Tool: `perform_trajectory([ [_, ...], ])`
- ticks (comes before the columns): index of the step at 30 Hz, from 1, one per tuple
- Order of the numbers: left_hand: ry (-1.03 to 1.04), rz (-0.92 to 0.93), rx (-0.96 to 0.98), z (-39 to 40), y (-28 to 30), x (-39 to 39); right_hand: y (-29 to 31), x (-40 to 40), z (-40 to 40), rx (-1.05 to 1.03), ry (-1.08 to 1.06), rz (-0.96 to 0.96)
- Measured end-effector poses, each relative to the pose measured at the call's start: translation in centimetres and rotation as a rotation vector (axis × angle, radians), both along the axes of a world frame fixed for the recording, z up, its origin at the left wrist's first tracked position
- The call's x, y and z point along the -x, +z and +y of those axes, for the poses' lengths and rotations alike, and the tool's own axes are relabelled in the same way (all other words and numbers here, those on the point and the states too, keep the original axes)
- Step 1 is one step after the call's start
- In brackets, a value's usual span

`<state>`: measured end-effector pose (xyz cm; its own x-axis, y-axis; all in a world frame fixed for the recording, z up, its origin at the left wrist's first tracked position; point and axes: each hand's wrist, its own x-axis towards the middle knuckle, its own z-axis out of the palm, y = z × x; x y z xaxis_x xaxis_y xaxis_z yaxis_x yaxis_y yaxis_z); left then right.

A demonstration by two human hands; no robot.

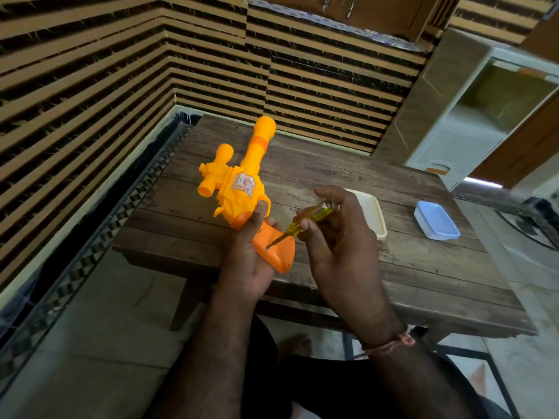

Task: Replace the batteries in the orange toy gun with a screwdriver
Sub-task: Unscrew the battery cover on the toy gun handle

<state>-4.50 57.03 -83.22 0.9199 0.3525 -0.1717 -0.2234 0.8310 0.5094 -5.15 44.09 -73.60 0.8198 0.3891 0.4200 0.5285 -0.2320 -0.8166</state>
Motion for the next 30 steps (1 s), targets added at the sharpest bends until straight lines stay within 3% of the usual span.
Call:
perform_trajectory([
  [8, 0.016, 0.008, -0.031, 0.1, -0.6, -0.1, 2.8, -1.3, 0.8, 0.318, -0.04, -0.292],
  [13, 0.029, 0.059, -0.056, -0.2, -0.2, 0.0, 5.3, -2.0, 1.2, 0.627, 0.08, -0.422],
  [19, -0.054, -0.018, -0.114, -0.3, -0.2, -0.4, 7.0, -1.7, 2.2, 0.917, 0.133, -0.409],
  [26, -0.076, -0.013, -0.074, -0.3, -0.8, -0.8, 8.9, -2.4, 2.9, 1.009, 0.308, -0.317],
  [30, -0.057, 0.029, -0.069, -0.3, -1.2, -1.1, 8.7, -2.4, 3.1, 1.071, 0.26, -0.369],
])
